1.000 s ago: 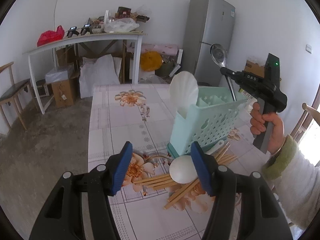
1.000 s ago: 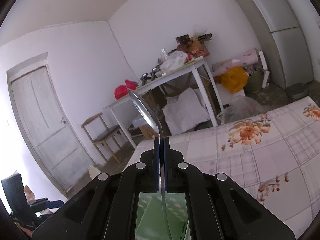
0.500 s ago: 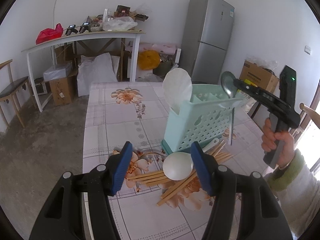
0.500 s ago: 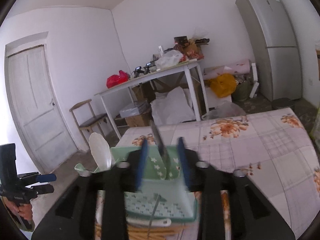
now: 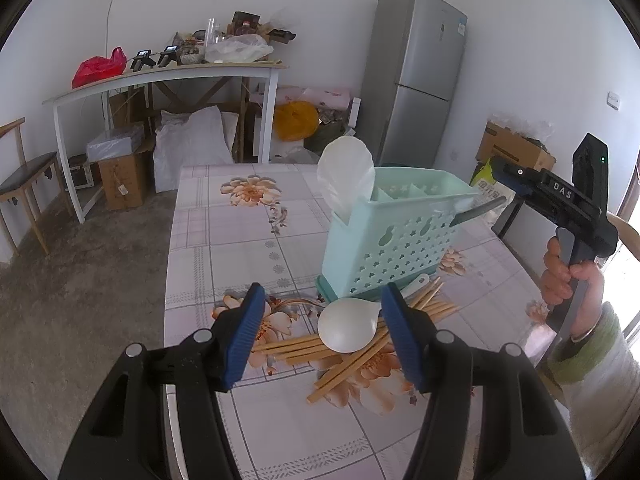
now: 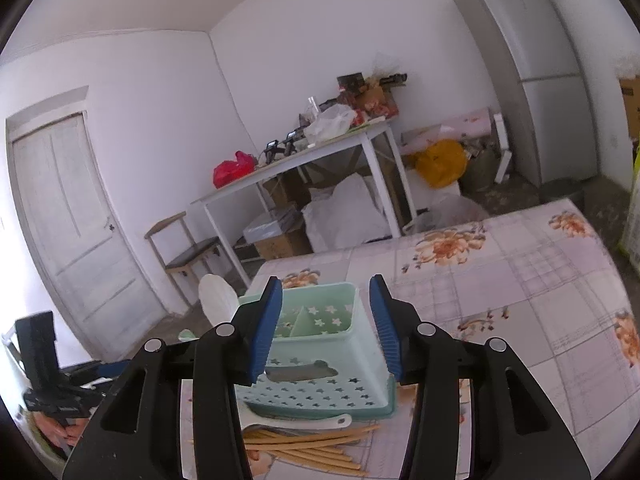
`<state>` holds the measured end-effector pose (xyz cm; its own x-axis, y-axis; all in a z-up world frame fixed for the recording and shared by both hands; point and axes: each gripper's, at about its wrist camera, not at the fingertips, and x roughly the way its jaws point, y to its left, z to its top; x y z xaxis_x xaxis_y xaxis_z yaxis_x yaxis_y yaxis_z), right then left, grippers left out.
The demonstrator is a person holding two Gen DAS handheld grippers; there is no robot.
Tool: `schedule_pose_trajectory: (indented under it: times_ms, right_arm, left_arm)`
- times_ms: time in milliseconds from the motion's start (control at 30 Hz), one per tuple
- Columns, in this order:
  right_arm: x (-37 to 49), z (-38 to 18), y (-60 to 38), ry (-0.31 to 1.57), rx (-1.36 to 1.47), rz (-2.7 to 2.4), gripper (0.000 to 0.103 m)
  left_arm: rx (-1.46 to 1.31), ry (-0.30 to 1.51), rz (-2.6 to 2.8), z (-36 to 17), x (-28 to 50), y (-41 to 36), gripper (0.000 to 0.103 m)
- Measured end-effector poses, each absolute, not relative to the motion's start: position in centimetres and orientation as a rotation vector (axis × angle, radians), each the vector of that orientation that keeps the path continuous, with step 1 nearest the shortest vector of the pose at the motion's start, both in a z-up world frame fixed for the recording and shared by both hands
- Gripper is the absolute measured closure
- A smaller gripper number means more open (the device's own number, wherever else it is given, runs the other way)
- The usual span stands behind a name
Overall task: Organize utensils
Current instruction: 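Insert the metal spoon into the green holder and open the right gripper, then close the left gripper on the white rice paddle lying on the chopsticks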
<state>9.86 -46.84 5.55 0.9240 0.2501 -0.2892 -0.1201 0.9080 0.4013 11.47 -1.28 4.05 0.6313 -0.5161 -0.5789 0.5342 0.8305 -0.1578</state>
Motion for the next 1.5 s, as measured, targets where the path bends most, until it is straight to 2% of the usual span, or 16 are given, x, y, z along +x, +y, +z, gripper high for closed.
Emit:
schedule_pose_trajectory:
  times_ms: [300,500,733,900,1033,1167,1367,1500]
  right_arm:
    - [6.6,3.3,-48.8,0.345,0.542,0.216,0.058]
    - [5.1,2.4,-47.6,0.378,0.542,0.231,0.058]
    - [4.9,5.4,-44.4,0.354,0.361,0.219,0.059]
    - [6.7,6.5,-42.1,0.388,0.202,0.152,0.07]
    - [5.6,6.3,-41.5,0.369,0.202,0.178,0.07]
    - [4.3,4.6,-40.5,0.41,0.201,0.212,0.07]
    - [4.4,-1.5,-38.1,0.611,0.208,0.214,0.065]
    - [4.5,-3.9,-36.4,0.677,0.223,0.211,0.063]
  left_arm:
    - [0.006,0.676,-0.6,3.2,11.8,-1.0,0.044]
    - [-0.011,0.695,-0.614,2.5,12.0,-1.2,0.044]
    - [-0.025,0.694,-0.637,2.5,11.4,-1.8,0.044]
    - [-0.061,0.698,-0.651,2.5,11.2,-2.1,0.044]
    - [-0.051,0.698,-0.646,2.2,10.9,-2.6,0.044]
    - [-0.059,0.733,-0.648,1.1,11.3,-2.6,0.044]
    - [-0.065,0.801,-0.665,-1.0,12.1,-3.2,0.047]
    - [-0.051,0.866,-0.67,-2.6,13.2,-4.2,0.047]
